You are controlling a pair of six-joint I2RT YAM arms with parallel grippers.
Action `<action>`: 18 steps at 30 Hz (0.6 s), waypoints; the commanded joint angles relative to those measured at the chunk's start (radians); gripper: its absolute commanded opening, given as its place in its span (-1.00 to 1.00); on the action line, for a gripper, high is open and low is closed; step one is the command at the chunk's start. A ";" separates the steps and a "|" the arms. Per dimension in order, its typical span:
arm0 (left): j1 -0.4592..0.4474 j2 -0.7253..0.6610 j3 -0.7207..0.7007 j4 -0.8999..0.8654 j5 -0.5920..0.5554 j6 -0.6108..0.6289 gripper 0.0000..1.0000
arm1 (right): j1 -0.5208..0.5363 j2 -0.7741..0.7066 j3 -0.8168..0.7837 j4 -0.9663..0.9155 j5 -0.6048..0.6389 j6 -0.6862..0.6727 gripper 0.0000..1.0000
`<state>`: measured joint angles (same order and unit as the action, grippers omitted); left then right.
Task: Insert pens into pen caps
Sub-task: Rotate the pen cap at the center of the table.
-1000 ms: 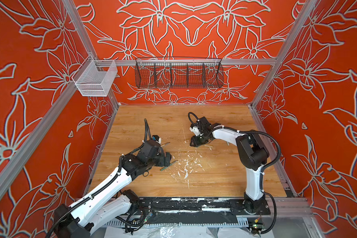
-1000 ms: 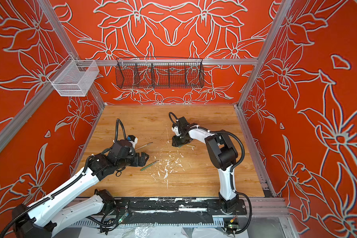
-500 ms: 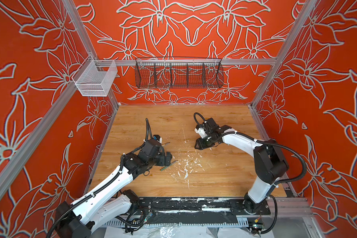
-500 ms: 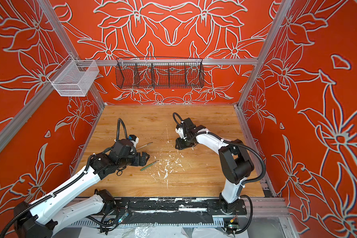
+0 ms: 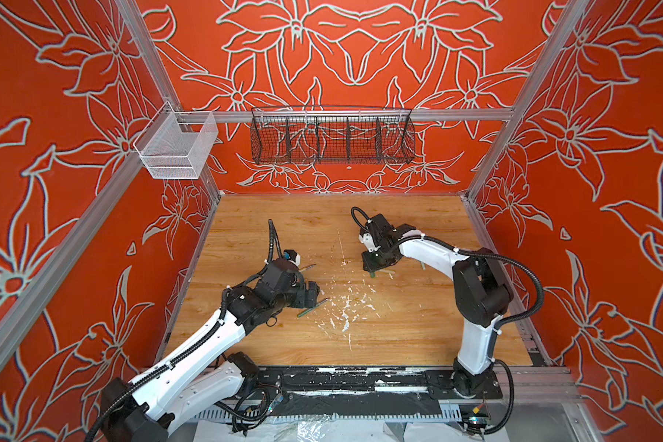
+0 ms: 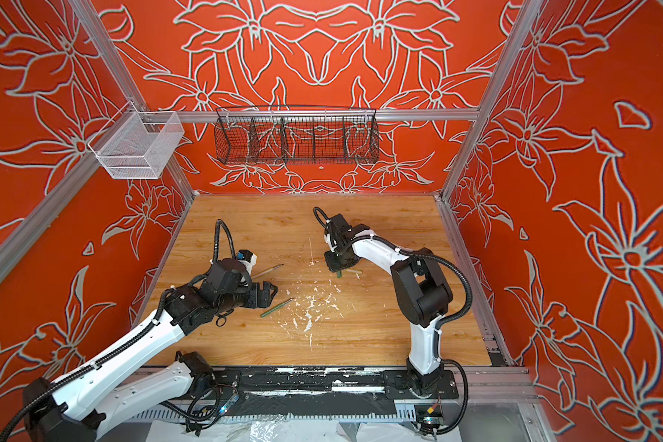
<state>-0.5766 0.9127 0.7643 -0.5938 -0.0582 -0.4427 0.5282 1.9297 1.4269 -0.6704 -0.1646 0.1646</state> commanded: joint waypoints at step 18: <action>0.004 0.013 -0.027 0.003 -0.006 -0.008 0.95 | -0.045 0.093 0.021 0.007 0.019 -0.008 -0.36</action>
<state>-0.5766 0.9157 0.7387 -0.5907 -0.0589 -0.4458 0.4896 1.9938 1.4631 -0.6678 -0.1383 0.1566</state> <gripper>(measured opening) 0.972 0.318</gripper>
